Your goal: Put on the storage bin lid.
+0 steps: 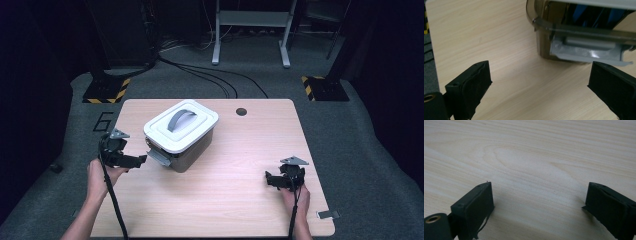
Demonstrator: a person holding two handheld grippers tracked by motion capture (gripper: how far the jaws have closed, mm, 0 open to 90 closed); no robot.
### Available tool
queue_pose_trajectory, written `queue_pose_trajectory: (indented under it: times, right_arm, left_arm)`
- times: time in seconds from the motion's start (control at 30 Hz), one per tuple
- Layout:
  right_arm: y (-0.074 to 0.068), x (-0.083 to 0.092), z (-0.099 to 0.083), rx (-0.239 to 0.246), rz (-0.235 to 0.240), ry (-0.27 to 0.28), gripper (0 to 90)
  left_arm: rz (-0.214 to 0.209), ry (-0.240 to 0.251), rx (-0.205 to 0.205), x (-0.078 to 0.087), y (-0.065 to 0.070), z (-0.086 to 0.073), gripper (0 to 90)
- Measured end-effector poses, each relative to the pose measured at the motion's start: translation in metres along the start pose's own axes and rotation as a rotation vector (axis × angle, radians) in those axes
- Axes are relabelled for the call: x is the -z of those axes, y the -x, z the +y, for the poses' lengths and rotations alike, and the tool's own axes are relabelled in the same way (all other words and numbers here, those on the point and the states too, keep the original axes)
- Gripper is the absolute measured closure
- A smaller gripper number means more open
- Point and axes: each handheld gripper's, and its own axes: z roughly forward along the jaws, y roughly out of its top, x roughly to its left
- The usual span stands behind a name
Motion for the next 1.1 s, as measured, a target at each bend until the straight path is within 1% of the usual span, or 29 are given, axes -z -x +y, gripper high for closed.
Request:
queue_pose_trajectory:
  times: [0.03, 0.07, 0.13, 0.17, 0.2, 0.23, 0.27, 0.37, 0.43, 0.5, 0.53, 0.57, 0.6, 0.63, 0.7, 0.73, 0.77, 0.83, 0.9, 0.93, 0.97, 1.0, 1.1]
  right_arm:
    - [0.000, 0.000, 0.000, 0.000, 0.000, 0.000, 6.9]
    - [0.000, 0.000, 0.000, 0.000, 0.002, 0.000, 6.9]
    - [0.000, 0.000, 0.000, 0.000, 0.000, 0.000, 6.8]
    - [0.000, 0.000, 0.000, 0.000, 0.000, 0.000, 6.9]
    - [0.000, 0.000, 0.000, 0.000, 0.000, 0.000, 6.8]
    - [0.000, 0.000, 0.000, 0.000, 0.000, -0.001, 6.9]
    - [0.000, 0.000, 0.000, 0.000, 0.000, 0.000, 6.9]
    - [0.000, 0.000, 0.000, 0.000, 0.000, 0.000, 6.9]
    - [0.000, 0.000, 0.000, 0.000, 0.000, 0.000, 6.8]
    - [0.000, 0.000, 0.000, -0.001, 0.001, 0.001, 6.9]
    - [0.000, 0.000, 0.000, 0.000, 0.000, -0.001, 6.8]
    - [0.000, 0.000, 0.000, 0.000, 0.000, 0.000, 6.9]
    - [0.000, 0.000, 0.000, 0.000, 0.000, 0.001, 6.8]
    - [0.000, 0.000, 0.000, 0.000, 0.000, -0.001, 6.8]
    - [0.000, 0.000, 0.000, 0.001, 0.000, 0.001, 6.9]
    - [0.000, 0.000, 0.000, 0.000, 0.000, 0.000, 6.8]
    - [0.000, 0.000, 0.000, 0.000, 0.000, 0.000, 6.9]
    - [0.000, 0.000, 0.000, 0.000, 0.000, 0.000, 6.8]
    - [0.000, 0.000, 0.000, 0.001, 0.000, 0.000, 6.8]
    - [0.000, 0.000, 0.000, 0.000, 0.001, 0.000, 6.9]
    - [0.000, 0.000, 0.000, 0.001, 0.000, 0.000, 6.9]
    - [0.000, 0.000, 0.000, 0.001, 0.000, 0.000, 6.8]
    - [0.000, 0.000, 0.000, 0.000, -0.001, 0.001, 6.8]
  left_arm:
    - [-0.007, -0.004, 0.005, -0.004, 0.000, -0.005, 4.0]
    - [-0.006, -0.003, 0.004, -0.007, 0.000, -0.010, 3.3]
    - [-0.005, -0.018, -0.004, -0.013, 0.002, -0.018, 2.9]
    - [-0.003, -0.017, -0.007, -0.017, 0.002, -0.022, 2.5]
    - [-0.010, -0.029, -0.011, -0.020, 0.003, -0.027, 2.4]
    - [-0.008, -0.033, -0.006, -0.024, 0.003, -0.031, 2.3]
    - [-0.004, -0.038, -0.011, -0.028, 0.004, -0.036, 2.2]
    - [0.007, -0.048, -0.007, -0.036, 0.006, -0.047, 1.9]
    - [0.006, -0.051, 0.000, -0.042, 0.006, -0.055, 1.8]
    - [0.027, -0.054, -0.001, -0.049, 0.008, -0.064, 1.2]
    - [0.055, -0.055, -0.011, -0.051, 0.009, -0.066, 0.4]
    - [0.086, -0.060, -0.041, -0.054, 0.012, -0.072, 0.3]
    - [0.083, -0.061, -0.027, -0.056, 0.013, -0.075, 0.2]
    - [0.086, -0.057, -0.028, -0.058, 0.013, -0.077, 0.2]
    - [0.074, -0.047, -0.006, -0.064, 0.013, -0.084, 0.1]
    - [0.068, -0.055, 0.001, -0.067, 0.013, -0.088, 0.0]
    - [0.077, -0.058, -0.001, -0.069, 0.013, -0.090, 0.0]
    - [0.063, -0.032, 0.021, -0.072, 0.011, -0.094, 0.0]
    - [0.048, -0.007, 0.055, -0.073, 0.010, -0.098, 0.0]
    - [0.046, 0.006, 0.051, -0.073, 0.009, -0.100, 0.0]
    - [0.045, 0.049, 0.063, -0.074, 0.009, -0.103, 0.0]
    - [0.043, 0.066, 0.066, -0.074, 0.010, -0.106, 0.0]
    - [0.044, 0.070, 0.068, -0.073, 0.010, -0.107, 0.0]
